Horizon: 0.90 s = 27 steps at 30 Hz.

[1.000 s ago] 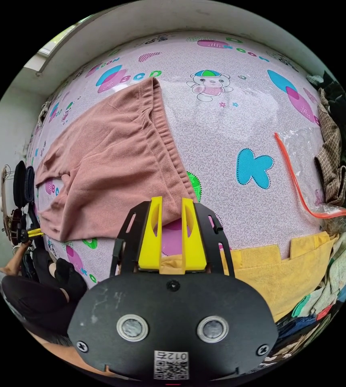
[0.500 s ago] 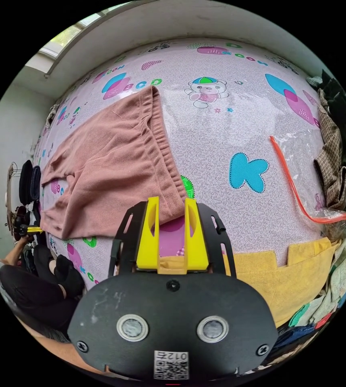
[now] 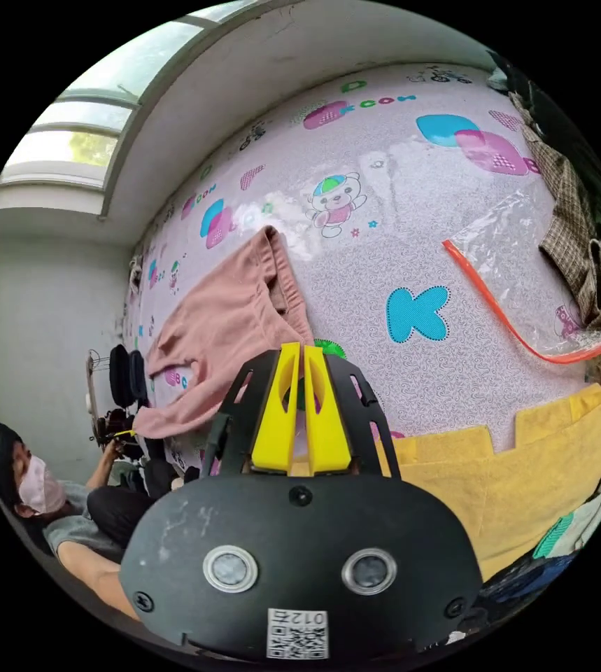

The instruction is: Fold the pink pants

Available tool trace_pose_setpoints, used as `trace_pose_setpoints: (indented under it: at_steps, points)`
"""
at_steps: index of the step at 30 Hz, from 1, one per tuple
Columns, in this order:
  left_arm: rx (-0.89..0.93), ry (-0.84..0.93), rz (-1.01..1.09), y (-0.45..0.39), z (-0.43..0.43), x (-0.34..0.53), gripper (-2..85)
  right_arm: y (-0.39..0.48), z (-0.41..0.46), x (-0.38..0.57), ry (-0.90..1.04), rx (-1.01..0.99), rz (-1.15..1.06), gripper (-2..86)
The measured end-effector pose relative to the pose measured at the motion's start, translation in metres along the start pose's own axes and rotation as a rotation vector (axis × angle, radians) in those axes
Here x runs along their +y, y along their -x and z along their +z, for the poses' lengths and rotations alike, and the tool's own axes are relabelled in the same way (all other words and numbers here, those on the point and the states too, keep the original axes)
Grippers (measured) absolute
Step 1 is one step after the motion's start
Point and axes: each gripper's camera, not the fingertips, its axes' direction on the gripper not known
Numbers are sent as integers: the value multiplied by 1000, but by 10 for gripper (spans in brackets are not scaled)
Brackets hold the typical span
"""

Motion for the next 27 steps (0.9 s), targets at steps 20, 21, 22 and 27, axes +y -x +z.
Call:
trace_pose_setpoints:
  at_steps: [20,21,22,27]
  points:
    - [-215,739,50,-37,148,-13,25,45,-125,-357,341,485,44,81]
    - [-246,727,49,-39,142,-9,25,56,-159,-374,295,517,59,96]
    - [-296,668,36,-43,126,0,26,77,-200,-389,212,545,62,103]
    - [-414,212,109,-100,55,16,23,242,-324,-412,-199,321,-138,88]
